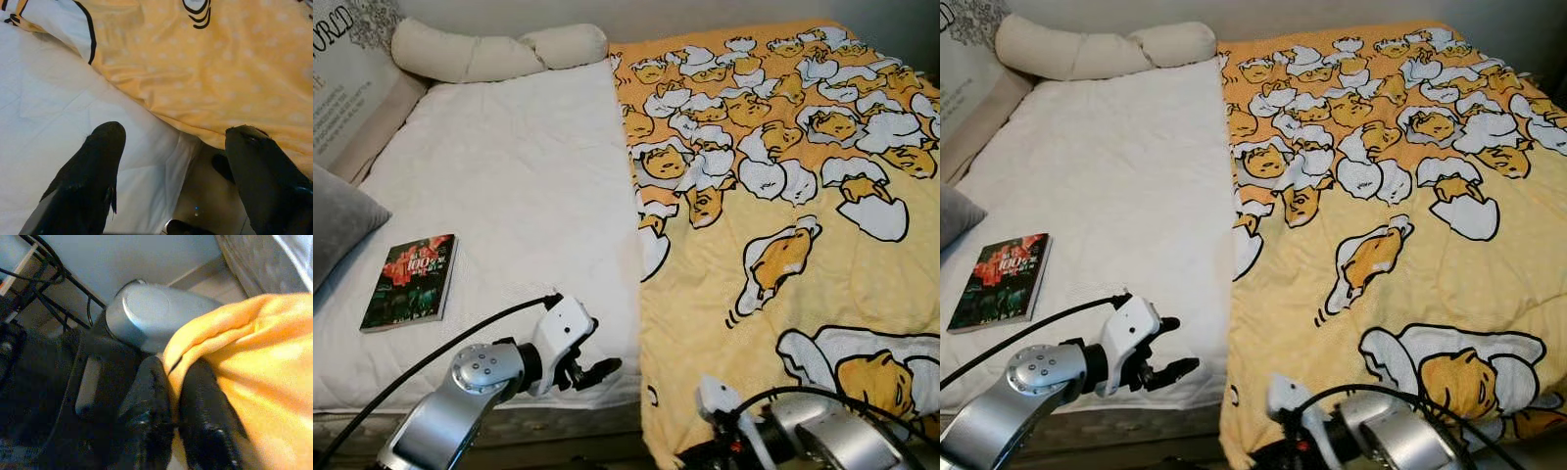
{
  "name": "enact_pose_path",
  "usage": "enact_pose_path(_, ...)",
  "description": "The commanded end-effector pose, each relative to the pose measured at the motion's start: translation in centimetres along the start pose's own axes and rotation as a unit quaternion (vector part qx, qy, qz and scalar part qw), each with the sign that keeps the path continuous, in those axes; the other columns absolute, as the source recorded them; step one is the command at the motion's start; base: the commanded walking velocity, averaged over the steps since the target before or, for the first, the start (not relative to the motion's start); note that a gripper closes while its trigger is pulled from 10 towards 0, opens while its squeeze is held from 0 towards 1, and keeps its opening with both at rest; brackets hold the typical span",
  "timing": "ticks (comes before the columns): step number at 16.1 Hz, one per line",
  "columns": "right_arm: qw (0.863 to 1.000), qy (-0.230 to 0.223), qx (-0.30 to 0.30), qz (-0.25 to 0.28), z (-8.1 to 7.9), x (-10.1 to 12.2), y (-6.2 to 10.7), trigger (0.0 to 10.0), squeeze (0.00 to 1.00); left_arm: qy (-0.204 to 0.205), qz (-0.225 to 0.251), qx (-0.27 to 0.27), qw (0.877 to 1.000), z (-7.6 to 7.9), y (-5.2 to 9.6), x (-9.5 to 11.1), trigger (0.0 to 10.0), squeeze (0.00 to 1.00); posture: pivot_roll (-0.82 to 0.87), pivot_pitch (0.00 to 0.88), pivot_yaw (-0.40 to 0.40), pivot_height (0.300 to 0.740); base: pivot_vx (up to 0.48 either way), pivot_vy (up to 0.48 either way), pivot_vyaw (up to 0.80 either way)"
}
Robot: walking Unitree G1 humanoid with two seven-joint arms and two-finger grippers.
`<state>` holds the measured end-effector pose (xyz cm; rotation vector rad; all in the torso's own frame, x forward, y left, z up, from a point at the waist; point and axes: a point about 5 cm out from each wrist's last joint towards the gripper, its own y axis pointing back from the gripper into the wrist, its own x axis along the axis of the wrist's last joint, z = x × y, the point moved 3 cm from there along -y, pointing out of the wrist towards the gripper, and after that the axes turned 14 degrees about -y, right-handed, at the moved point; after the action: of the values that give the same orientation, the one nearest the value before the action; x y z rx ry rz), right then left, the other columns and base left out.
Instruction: Clean up the room
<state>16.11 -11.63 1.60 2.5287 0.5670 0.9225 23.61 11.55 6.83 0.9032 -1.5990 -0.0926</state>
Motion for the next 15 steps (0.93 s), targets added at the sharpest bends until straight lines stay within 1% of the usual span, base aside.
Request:
enact_pose_path(1,1.000,-0.004,-0.018,-0.006,0.5,-0.2,0.4,10.0,1.00,-0.012,-0.005,0.000,1.000,-0.1,0.2,0.2,10.0,0.00,-0.01,0.000,0.132,0.740,0.000,0.000,0.00)
enact_pose_path(2,0.999,-0.013,-0.034,-0.016,1.0,-1.1,0.7,10.0,1.00,-0.013,-0.005,0.000,1.000,-0.2,0.1,0.2,10.0,0.00,-0.01,0.000,0.132,0.740,0.000,0.000,0.00)
enact_pose_path(3,0.999,-0.018,-0.037,-0.018,1.1,-1.5,0.7,10.0,1.00,-0.013,-0.005,0.000,1.000,-0.2,0.1,0.2,10.0,0.00,-0.01,0.000,0.132,0.740,0.000,0.000,0.00)
enact_pose_path(5,0.998,-0.036,-0.045,-0.004,1.2,-1.7,0.8,10.0,1.00,-0.014,-0.005,0.001,1.000,-0.4,0.0,0.2,10.0,0.00,-0.01,0.000,0.131,0.740,0.000,0.000,0.00)
enact_pose_path(6,0.998,-0.039,-0.041,0.013,1.0,-1.2,0.9,10.0,1.00,-0.015,-0.005,0.004,1.000,-0.6,0.0,0.2,10.0,0.00,-0.01,0.000,0.130,0.740,0.000,0.000,0.00)
enact_pose_path(8,0.997,-0.029,-0.055,0.033,1.2,-0.3,1.4,10.0,1.00,-0.017,-0.006,0.010,1.000,-0.9,-0.2,0.2,10.0,0.00,-0.02,0.000,0.126,0.740,0.000,0.000,0.00)
enact_pose_path(9,0.996,-0.026,-0.072,0.052,1.5,0.3,1.6,10.0,1.00,-0.016,-0.007,0.014,1.000,-1.0,-0.2,0.2,10.0,0.00,-0.02,0.000,0.126,0.740,0.000,0.000,0.00)
enact_pose_path(10,0.989,-0.023,-0.113,0.090,2.3,1.7,2.2,10.0,1.00,-0.014,-0.009,0.020,1.000,-1.3,-0.3,0.0,10.0,0.00,-0.02,0.000,0.126,0.740,0.000,0.000,0.00)
enact_pose_path(11,0.985,-0.022,-0.136,0.105,2.8,2.3,2.3,10.0,1.00,-0.014,-0.010,0.022,1.000,-1.3,-0.3,0.0,10.0,0.00,-0.02,0.000,0.126,0.740,0.000,0.000,0.00)
enact_pose_path(12,0.968,-0.019,-0.204,0.144,4.3,3.7,2.6,10.0,1.00,-0.013,-0.010,0.024,1.000,-1.4,-0.4,0.0,10.0,0.00,-0.03,0.000,0.117,0.740,0.000,0.000,0.00)
enact_pose_path(13,0.951,-0.032,-0.253,0.175,5.5,4.7,2.7,10.0,1.00,-0.012,-0.009,0.025,1.000,-1.4,-0.5,0.0,10.0,0.00,-0.03,0.000,0.116,0.740,0.000,0.000,0.00)
enact_pose_path(15,0.912,-0.045,-0.348,0.212,7.8,7.0,2.0,10.0,1.00,-0.012,-0.008,0.027,1.000,-1.5,-0.5,0.1,10.0,0.00,-0.03,0.000,0.121,0.740,0.000,0.000,0.00)
